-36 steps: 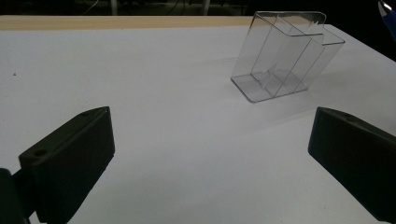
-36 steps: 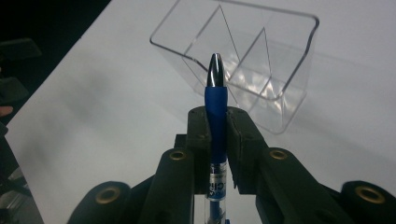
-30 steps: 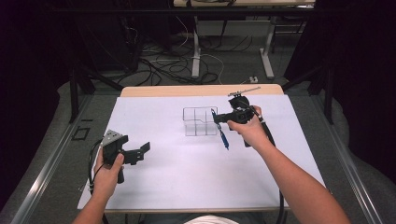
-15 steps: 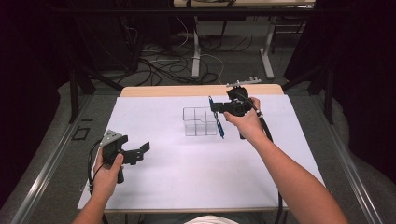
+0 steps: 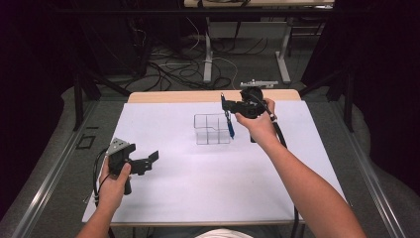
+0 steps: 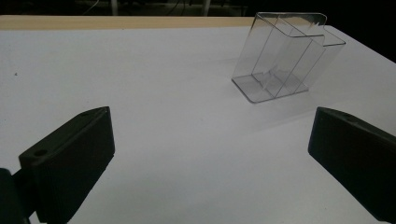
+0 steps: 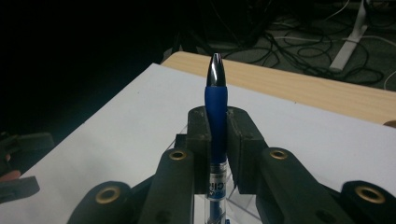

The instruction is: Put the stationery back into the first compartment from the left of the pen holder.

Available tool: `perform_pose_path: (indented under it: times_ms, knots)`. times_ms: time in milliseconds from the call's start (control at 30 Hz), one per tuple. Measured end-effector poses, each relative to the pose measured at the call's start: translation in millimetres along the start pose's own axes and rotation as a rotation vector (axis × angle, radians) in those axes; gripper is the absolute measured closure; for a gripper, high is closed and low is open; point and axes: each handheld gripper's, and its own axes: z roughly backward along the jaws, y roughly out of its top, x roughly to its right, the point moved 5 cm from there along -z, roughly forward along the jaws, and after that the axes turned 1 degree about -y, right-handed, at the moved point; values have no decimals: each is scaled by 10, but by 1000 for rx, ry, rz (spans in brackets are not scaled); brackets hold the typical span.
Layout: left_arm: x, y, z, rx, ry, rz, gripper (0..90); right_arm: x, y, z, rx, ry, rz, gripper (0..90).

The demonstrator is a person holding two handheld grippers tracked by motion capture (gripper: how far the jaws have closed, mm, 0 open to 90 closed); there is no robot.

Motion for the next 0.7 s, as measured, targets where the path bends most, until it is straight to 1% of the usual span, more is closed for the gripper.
perform_pose_path:
  times_ms: [133, 167, 200, 233, 500, 700]
  knots:
    - [2, 0, -1, 0, -1, -2, 7, -12, 63, -20, 39, -15, 16, 800]
    - [2, 0, -1, 0, -1, -2, 7, -21, 71, -22, 40, -18, 10, 800]
    - [1, 0, -1, 0, -1, -2, 7, -23, 93, -36, 54, -19, 19, 800]
    - [1, 0, 0, 0, 0, -1, 7, -34, 103, -42, 54, -24, 11, 801]
    - [-5, 2, 3, 0, 0, -4, 7, -117, 208, -141, 79, -37, 42, 801]
    - [-7, 6, 7, 0, -1, -3, 7, -176, 278, -228, 107, -49, 54, 800]
